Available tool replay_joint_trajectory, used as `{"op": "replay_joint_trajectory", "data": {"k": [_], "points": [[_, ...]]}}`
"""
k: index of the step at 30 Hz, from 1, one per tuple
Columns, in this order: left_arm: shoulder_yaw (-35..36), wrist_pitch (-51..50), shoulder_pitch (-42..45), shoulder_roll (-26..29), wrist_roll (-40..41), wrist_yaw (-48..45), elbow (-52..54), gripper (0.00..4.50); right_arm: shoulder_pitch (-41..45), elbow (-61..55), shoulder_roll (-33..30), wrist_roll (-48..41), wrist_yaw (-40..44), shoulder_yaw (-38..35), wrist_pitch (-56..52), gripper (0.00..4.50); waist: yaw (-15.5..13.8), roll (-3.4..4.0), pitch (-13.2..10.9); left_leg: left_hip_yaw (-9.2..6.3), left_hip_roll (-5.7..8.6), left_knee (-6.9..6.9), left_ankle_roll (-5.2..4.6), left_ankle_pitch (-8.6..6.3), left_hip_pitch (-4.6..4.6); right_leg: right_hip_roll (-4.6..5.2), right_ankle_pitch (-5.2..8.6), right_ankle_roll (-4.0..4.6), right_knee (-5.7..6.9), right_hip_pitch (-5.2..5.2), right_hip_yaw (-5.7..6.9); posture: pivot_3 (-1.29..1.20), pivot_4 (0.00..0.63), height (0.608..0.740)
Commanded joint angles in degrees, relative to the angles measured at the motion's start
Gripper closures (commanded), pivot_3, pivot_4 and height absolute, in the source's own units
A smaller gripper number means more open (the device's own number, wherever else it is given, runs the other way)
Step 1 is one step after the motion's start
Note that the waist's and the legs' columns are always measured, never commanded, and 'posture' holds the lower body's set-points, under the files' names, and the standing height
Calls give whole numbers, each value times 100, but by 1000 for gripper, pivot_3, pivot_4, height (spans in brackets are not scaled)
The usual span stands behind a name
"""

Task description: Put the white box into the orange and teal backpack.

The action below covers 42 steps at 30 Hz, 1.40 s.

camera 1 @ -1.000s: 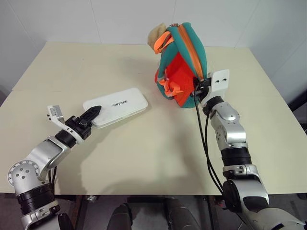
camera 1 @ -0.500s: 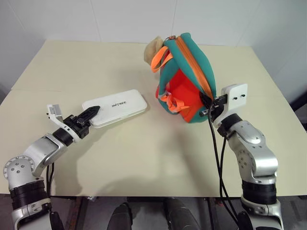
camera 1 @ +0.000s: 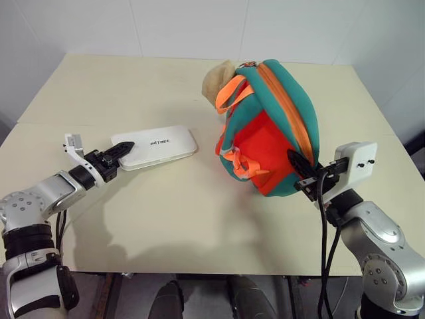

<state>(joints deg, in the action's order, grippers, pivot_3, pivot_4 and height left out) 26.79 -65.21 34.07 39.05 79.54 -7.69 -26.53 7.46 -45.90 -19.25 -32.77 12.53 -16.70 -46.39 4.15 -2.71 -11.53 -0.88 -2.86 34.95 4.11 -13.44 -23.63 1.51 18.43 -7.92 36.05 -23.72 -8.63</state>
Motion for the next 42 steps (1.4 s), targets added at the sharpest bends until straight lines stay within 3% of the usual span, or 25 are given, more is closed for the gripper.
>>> {"op": "replay_joint_trajectory", "data": {"k": [1,6,19,20,29,34,39,42], "points": [[119,-88,207,17,-180,-279,-32,3174,-178,-337,-233,29,-10,-183,155,4487,-5,0,0,-1,0,0,0,0,0,0,0,0,-1,0,1,0,150,740],[171,-145,347,5,-513,-473,-173,3174,-343,-115,-456,124,-134,-210,53,4488,-43,0,0,-1,0,1,-1,-1,1,0,0,-1,-2,2,1,0,150,740],[306,-226,570,-131,-1052,-764,-317,3174,-481,-212,-1231,-348,288,-711,-195,166,-114,-1,0,0,1,10,-3,0,2,2,-4,-7,1,7,0,0,150,740],[305,-223,597,-146,-1091,-785,-336,3174,-523,-229,-1375,-487,373,-823,-310,9,-116,-1,0,0,1,11,-4,0,2,2,-4,-8,0,8,1,0,150,740],[291,-209,819,-285,-1469,-1028,-541,3174,-1372,-410,-2780,-1779,1437,-1999,-1129,0,-160,-2,1,-4,2,15,-6,-1,5,1,-5,-10,-2,16,4,0,150,740],[309,-207,893,-323,-1671,-1164,-636,3174,-2220,-732,-3421,-3036,1821,-2428,-1838,0,-185,-4,2,-5,2,17,-7,-1,8,0,-7,-13,-3,22,3,0,150,740],[392,-244,874,-321,-1778,-1224,-620,3174,-2564,-952,-3469,-3661,1577,-2140,-1724,0,-188,-7,3,-3,3,23,-9,0,9,0,-11,-21,-4,24,-1,0,150,740],[477,-317,834,-294,-1776,-1217,-542,3174,-2112,-1010,-3316,-3942,1207,-1594,-1345,0,-176,-10,4,-3,2,27,-12,2,10,0,-15,-24,-3,26,-1,0,150,740]]}}
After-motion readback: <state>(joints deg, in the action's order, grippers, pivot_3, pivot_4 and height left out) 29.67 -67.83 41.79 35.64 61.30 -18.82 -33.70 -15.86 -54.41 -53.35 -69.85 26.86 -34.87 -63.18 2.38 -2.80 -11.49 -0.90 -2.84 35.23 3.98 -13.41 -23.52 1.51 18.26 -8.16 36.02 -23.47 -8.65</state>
